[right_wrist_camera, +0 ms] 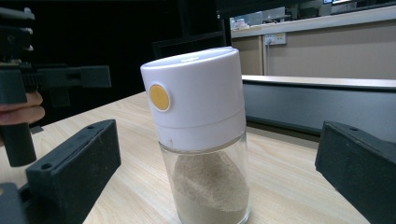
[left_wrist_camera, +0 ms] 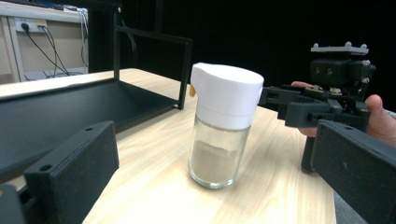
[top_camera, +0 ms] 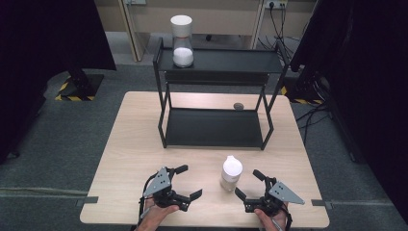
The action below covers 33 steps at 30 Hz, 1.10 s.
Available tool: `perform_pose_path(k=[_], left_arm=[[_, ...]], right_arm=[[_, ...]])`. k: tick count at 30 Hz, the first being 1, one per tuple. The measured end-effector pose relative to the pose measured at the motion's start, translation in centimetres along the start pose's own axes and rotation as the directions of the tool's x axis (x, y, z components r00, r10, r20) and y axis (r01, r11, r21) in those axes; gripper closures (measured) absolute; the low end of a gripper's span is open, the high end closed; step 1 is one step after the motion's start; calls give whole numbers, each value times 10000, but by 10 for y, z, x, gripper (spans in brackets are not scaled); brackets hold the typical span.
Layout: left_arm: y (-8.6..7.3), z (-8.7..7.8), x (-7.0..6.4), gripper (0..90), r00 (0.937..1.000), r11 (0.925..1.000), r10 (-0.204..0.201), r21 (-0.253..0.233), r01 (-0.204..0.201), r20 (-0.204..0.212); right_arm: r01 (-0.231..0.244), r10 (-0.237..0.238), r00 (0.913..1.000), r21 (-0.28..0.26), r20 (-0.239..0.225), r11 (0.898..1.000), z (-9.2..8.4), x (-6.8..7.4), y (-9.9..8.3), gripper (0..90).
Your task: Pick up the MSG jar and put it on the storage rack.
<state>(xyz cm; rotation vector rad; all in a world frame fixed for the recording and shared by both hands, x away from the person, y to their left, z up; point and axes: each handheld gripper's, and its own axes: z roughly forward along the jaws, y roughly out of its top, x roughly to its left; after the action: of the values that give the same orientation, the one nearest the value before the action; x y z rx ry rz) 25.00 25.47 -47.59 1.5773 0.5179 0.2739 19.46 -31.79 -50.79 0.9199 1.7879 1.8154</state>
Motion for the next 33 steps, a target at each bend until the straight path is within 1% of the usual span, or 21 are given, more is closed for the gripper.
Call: perform_pose_path(k=[3, 5, 6, 8, 12, 16, 20, 28, 33], left_arm=[[-5, -2, 0, 2, 9999, 9999, 80, -100, -81, -75], [-7, -3, -2, 2, 9993, 9994, 330, -115, -332, -171], [-8, -3, -2, 2, 9992, 9993, 362, -93, -364, -179], [-10, -3, -2, 2, 9996, 9996, 279, -31, -279, -107], [-13, -4, -2, 2, 9996, 9997, 244, 51, -243, -105], [-14, -6, -3, 2, 9991, 9994, 342, 15, -342, -239], [-14, -7, -2, 2, 9989, 9994, 354, 77, -352, -301], [-15, -9, -1, 2, 9989, 9993, 358, 65, -356, -301], [-14, -9, -1, 2, 9988, 9995, 310, 71, -308, -370]], right_arm=[[-12, 12, 10000, 12, -15, 10000, 0, 0, 0, 4], [15, -15, 10000, 19, -27, 10000, 0, 0, 0, 4], [21, -21, 10000, 10, -33, 10000, 0, 0, 0, 4], [45, -45, 10000, 22, -37, 10000, 0, 0, 1, 4], [39, -39, 10000, 37, -65, 10000, 1, 0, 1, 4], [30, -30, 10000, 33, -78, 10000, 1, 0, 0, 4], [5, -5, 10000, 44, -95, 10000, 1, -1, 0, 4], [84, -83, 9999, 60, -111, 9999, 1, 0, 1, 4], [65, -63, 9999, 94, -121, 9999, 2, 0, 1, 4]])
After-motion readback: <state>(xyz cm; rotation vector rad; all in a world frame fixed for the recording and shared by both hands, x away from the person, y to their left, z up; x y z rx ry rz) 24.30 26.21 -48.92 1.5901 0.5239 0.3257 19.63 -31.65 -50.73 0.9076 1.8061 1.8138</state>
